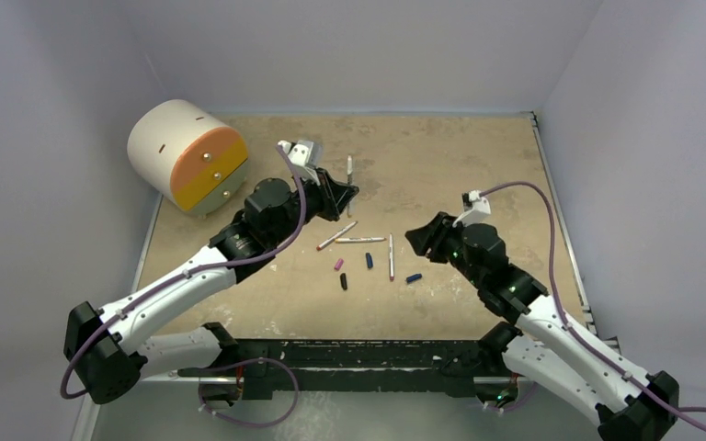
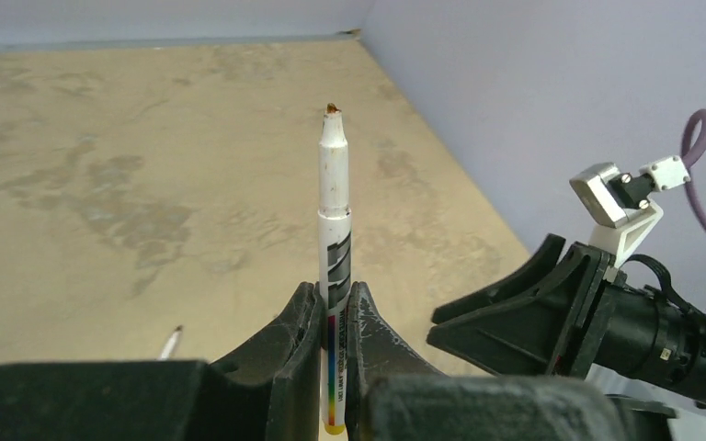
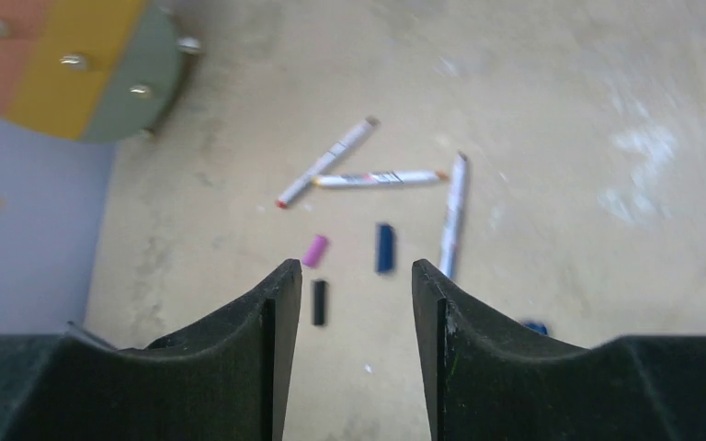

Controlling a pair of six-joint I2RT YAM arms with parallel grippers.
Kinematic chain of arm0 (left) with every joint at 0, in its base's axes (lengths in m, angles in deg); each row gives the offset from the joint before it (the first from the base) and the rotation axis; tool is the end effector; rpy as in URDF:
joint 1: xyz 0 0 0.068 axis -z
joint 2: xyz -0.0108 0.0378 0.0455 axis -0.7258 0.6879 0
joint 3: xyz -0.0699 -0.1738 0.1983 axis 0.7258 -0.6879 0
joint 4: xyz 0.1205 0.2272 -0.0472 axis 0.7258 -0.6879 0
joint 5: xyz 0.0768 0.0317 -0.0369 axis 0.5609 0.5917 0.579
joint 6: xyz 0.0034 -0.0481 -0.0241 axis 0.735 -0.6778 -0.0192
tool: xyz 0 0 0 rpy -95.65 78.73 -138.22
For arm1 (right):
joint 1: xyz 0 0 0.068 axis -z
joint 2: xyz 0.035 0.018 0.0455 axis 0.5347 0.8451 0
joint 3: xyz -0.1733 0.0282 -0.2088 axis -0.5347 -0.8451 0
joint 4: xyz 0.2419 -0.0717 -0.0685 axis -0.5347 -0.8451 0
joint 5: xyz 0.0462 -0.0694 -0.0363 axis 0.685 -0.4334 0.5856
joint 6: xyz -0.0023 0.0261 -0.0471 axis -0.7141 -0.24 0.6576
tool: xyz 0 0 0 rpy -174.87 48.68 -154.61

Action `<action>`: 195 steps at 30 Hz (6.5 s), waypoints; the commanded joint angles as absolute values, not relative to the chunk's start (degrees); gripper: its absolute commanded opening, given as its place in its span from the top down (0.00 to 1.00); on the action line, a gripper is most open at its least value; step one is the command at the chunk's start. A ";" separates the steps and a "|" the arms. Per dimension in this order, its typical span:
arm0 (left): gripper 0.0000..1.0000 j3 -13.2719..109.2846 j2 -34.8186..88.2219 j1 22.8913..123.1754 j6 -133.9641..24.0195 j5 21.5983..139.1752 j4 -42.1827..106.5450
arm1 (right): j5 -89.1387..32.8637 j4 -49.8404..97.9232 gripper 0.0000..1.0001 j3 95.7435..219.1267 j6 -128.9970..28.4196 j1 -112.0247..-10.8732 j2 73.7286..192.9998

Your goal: Insert the pens into the pen caps

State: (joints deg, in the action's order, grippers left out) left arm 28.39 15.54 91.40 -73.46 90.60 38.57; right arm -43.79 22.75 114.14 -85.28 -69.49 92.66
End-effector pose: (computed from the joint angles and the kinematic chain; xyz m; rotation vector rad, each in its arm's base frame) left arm 0.1898 -0.1874 0.3542 0.1938 1.7067 -0.9647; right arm 0.1445 0.1032 0.2909 0.1811 1.8180 0.8759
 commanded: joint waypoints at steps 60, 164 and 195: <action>1.00 22.94 10.33 91.53 -62.99 104.52 29.43 | -44.69 15.02 0.17 116.54 -79.94 -69.76 123.30; 1.00 21.04 7.39 91.53 -65.54 98.71 28.41 | -59.05 -0.65 1.00 126.78 -93.04 -90.39 119.43; 1.00 25.96 19.88 91.27 -70.48 82.21 46.75 | -48.73 36.75 1.00 146.19 -72.46 -73.25 119.56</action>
State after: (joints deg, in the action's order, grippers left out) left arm 22.05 19.08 91.29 -70.83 82.87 42.74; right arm -54.00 29.81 142.31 -76.64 -73.42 118.87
